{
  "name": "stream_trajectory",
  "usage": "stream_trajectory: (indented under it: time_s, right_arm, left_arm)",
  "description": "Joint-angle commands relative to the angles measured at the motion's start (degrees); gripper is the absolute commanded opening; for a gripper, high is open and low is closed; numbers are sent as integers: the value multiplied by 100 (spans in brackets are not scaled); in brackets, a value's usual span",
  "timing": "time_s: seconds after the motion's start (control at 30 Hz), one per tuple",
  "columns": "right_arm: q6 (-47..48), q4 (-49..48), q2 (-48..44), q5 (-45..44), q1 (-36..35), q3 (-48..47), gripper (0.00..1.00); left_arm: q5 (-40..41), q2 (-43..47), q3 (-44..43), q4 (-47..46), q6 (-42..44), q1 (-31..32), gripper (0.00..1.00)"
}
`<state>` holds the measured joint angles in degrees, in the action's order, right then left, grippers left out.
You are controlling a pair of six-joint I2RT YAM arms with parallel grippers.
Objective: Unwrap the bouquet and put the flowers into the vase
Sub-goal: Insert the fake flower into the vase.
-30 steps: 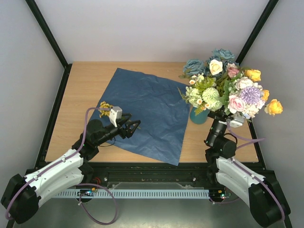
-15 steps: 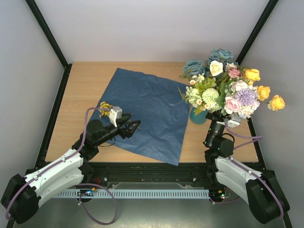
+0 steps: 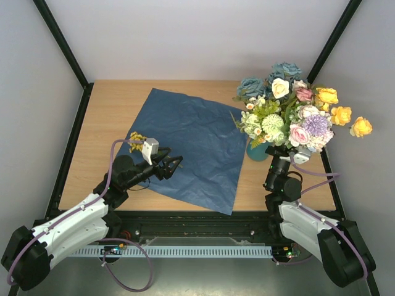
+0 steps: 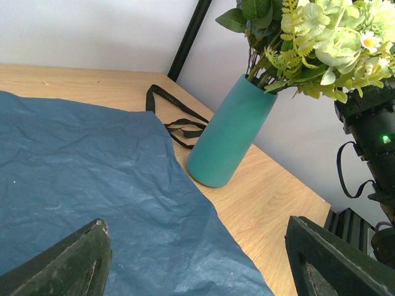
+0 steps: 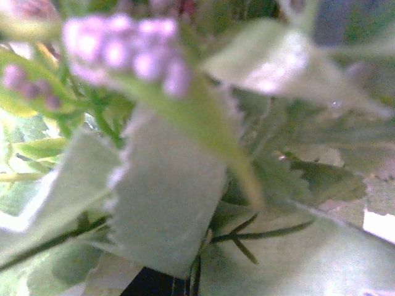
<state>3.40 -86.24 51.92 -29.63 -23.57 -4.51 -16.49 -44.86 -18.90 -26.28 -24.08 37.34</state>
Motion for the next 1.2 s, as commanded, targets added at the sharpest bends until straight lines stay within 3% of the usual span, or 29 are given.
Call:
stream_trajectory:
  time_s: [0.0, 0.8, 1.17]
  right_arm:
    - [-159, 341, 40, -188, 37, 105, 2]
    - [-428, 831, 102, -7, 37, 223, 3]
    - [-634, 1487, -503, 98, 37, 129, 13]
  left_arm:
    - [-47, 53, 40, -180, 34, 27, 78]
    - [-23, 51, 44, -186, 50, 27, 78]
    - [-30, 22, 51, -204, 52, 27, 79]
